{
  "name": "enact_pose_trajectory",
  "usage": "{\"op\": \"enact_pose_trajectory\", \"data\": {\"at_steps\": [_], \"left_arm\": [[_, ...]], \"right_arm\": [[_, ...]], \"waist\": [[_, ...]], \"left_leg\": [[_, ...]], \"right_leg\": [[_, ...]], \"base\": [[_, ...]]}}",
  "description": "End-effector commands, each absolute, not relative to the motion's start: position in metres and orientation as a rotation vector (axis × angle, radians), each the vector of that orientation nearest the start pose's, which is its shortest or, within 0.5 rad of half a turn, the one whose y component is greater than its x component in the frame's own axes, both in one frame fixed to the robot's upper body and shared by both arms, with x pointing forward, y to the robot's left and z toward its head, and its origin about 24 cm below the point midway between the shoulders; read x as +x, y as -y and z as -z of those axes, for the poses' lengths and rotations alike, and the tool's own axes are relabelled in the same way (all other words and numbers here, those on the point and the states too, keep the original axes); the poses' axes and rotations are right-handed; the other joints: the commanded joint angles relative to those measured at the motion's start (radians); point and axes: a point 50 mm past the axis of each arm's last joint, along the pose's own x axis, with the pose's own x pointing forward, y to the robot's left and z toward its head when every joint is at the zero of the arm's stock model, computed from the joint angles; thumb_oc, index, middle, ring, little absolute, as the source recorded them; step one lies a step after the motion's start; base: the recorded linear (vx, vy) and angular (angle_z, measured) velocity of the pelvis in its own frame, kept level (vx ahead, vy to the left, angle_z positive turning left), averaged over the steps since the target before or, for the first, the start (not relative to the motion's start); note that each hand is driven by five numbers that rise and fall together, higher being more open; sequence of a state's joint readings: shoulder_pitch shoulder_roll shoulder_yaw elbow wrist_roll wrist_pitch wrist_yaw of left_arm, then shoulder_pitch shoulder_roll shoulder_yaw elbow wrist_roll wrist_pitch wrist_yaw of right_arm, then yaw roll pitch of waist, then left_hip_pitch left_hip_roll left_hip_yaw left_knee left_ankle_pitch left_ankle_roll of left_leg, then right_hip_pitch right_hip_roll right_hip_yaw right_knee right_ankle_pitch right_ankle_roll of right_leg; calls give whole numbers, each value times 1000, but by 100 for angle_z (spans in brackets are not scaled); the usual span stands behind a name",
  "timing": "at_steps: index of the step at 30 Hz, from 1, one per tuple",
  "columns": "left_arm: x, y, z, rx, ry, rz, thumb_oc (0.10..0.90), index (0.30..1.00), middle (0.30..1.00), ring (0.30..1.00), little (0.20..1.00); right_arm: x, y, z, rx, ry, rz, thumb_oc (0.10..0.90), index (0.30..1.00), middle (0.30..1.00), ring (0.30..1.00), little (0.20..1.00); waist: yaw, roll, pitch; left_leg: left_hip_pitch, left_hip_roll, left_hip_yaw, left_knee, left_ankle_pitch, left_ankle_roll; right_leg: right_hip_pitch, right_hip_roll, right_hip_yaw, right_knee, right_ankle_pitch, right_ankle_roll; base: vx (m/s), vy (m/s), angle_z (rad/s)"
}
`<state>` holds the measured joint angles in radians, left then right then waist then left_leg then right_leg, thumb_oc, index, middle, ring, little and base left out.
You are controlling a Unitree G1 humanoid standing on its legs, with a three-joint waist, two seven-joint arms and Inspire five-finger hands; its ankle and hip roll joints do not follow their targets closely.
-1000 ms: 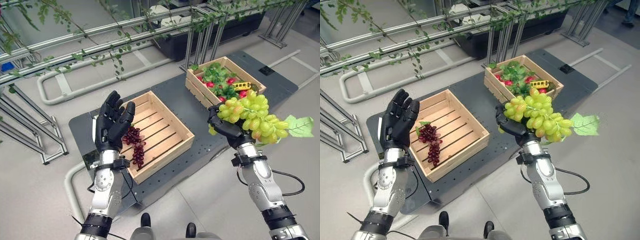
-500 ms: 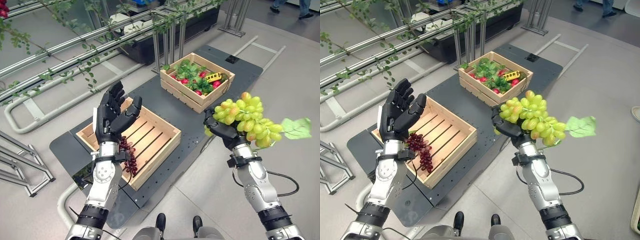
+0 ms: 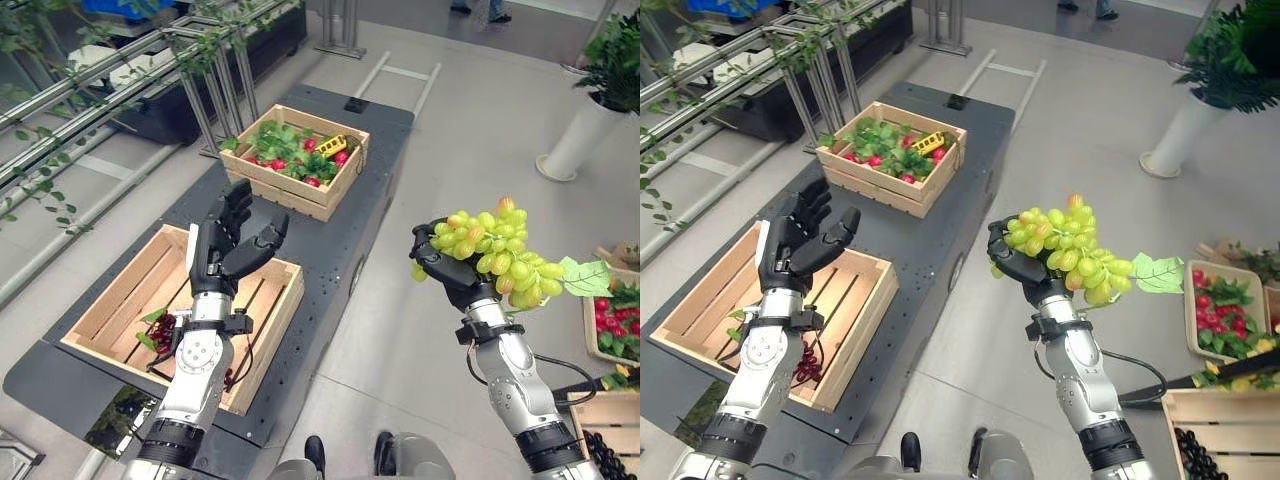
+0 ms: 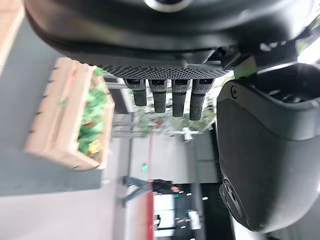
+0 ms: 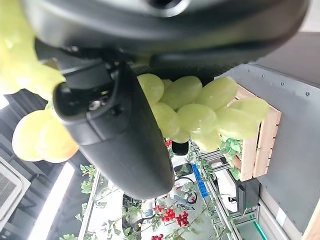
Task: Pick up the fruits from the basket on one side to the basket on the other side
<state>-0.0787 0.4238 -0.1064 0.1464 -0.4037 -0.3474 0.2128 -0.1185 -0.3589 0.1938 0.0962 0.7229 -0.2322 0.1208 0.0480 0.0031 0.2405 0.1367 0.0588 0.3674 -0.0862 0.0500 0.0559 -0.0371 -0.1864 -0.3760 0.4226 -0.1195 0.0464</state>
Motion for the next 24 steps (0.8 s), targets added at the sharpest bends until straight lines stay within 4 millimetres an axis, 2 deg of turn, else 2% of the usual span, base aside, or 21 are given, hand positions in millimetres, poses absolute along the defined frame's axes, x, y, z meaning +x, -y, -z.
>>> {"op": "enact_pose_trajectory", "data": {"at_steps": [1,2,5,7,10,11,12,14,15,16,19,20,21,22,24], "left_arm": [[273,-226,-91,-49,338,-192,800,900,900,900,900],[273,-225,-90,-53,330,-193,800,900,900,900,900],[271,-216,-70,-102,204,-177,800,900,900,900,900],[269,-208,-45,-140,55,-118,800,900,900,900,900],[265,-204,-35,-169,13,-76,800,900,900,900,900],[264,-200,-32,-184,7,-51,800,900,900,900,900],[264,-199,-32,-184,7,-47,800,900,900,900,900],[263,-199,-32,-191,12,-46,800,900,900,900,900],[260,-200,-33,-213,20,-53,800,900,900,900,900],[258,-202,-33,-220,25,-64,800,900,900,900,900],[248,-214,-31,-228,51,-103,800,900,900,900,900],[247,-214,-31,-227,52,-101,800,900,900,900,900],[243,-221,-35,-222,77,-136,800,900,900,900,900],[242,-226,-39,-213,91,-154,800,900,900,900,900],[250,-226,-40,-184,84,-148,800,900,900,900,900]], "right_arm": [[283,151,-110,409,417,-320,400,300,300,300,300],[283,150,-110,410,415,-319,400,300,300,300,300],[278,151,-104,379,409,-303,400,300,300,300,300],[274,157,-98,386,381,-288,400,300,300,300,300],[271,166,-92,380,354,-296,400,300,300,300,300],[271,167,-91,372,341,-307,400,300,300,300,300],[271,167,-90,367,340,-312,400,300,300,300,300],[271,166,-91,360,340,-321,400,300,300,300,300],[270,166,-91,358,343,-336,400,300,300,300,300],[271,164,-92,366,347,-354,400,300,300,300,300],[273,153,-97,381,354,-448,400,300,300,300,300],[273,152,-97,381,355,-450,400,300,300,300,300],[276,141,-102,380,345,-529,400,300,300,300,300],[279,135,-105,372,339,-568,400,300,300,300,300],[279,133,-106,371,311,-573,400,300,300,300,300]], "waist": [[18,-25,-100],[15,-25,-100],[-1,-28,-100],[-19,-31,-100],[-36,-36,-103],[-45,-50,-98],[-47,-54,-96],[-43,-63,-84],[-31,-67,-61],[-24,-70,-52],[16,-60,-36],[17,-60,-37],[55,-44,-33],[66,-38,-37],[48,-28,-39]], "left_leg": [[-35,-71,-87,96,-167,-21],[-35,-68,-86,92,-163,-24],[-35,-59,-80,78,-148,-36],[-35,-57,-92,80,-147,-36],[-41,-49,-92,110,-161,-39],[-61,-39,-79,218,-205,-38],[-79,-34,-78,270,-229,-37],[-137,-24,-102,438,-229,-50],[-197,-20,-164,560,-196,-64],[-227,-30,-201,572,-166,-56],[-219,-80,-392,421,-111,-51],[-219,-82,-402,411,-106,-51],[-214,-125,-582,248,-66,-49],[-217,-150,-616,247,-86,-36],[-246,-134,-519,300,-114,-32]], "right_leg": [[212,58,42,-418,44,48],[212,61,48,-429,48,48],[215,85,71,-464,59,34],[206,103,91,-457,53,23],[201,122,115,-462,46,4],[199,128,127,-457,40,-16],[196,129,130,-451,38,-24],[194,132,142,-436,38,-42],[193,136,160,-421,46,-55],[181,134,176,-411,57,-61],[171,139,275,-360,37,-48],[169,139,279,-358,35,-47],[176,158,348,-330,3,-46],[172,164,370,-304,-21,-45],[156,156,344,-262,-46,-44]], "base": [[-66,-220,-128],[-51,-230,-109],[0,-159,-55],[4,-203,-24],[6,-180,-18],[1,-150,-5],[-5,-180,-10],[-19,-102,-18],[-71,-44,-24],[-49,58,-49],[26,140,-90],[70,225,-112],[62,251,-91],[69,311,-146],[18,220,-172]]}}
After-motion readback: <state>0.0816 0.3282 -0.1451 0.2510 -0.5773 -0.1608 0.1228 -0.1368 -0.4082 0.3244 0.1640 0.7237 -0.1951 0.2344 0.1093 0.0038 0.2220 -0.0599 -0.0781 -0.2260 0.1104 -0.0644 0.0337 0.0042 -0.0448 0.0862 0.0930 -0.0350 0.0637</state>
